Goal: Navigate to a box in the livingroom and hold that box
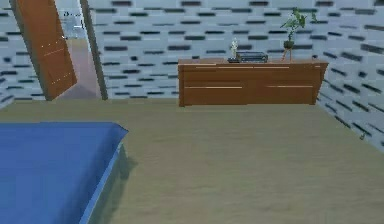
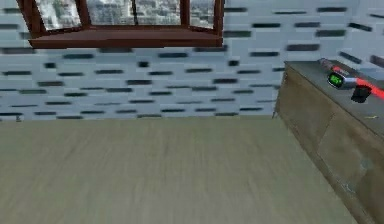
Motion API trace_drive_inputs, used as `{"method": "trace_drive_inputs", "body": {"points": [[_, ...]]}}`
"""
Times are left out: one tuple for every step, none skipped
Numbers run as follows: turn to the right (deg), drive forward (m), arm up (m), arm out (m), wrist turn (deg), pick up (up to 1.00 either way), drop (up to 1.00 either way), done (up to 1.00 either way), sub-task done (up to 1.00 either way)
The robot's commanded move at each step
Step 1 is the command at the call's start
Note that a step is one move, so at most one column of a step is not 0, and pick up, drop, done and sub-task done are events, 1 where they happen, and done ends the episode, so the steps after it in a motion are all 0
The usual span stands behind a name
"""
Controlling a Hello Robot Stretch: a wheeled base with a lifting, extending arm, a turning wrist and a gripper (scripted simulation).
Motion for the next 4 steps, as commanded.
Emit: {"method": "trace_drive_inputs", "body": {"points": [[0.0,1.00,0.00,0.00,0.0,0.00,0.00,0.00,0.00],[0.0,0.90,0.00,0.00,0.0,0.00,0.00,0.00,0.00],[-42.0,0.00,0.00,0.00,0.0,0.00,0.00,0.00,0.00],[0.0,0.45,0.00,0.00,0.0,0.00,0.00,0.00,0.00]]}}
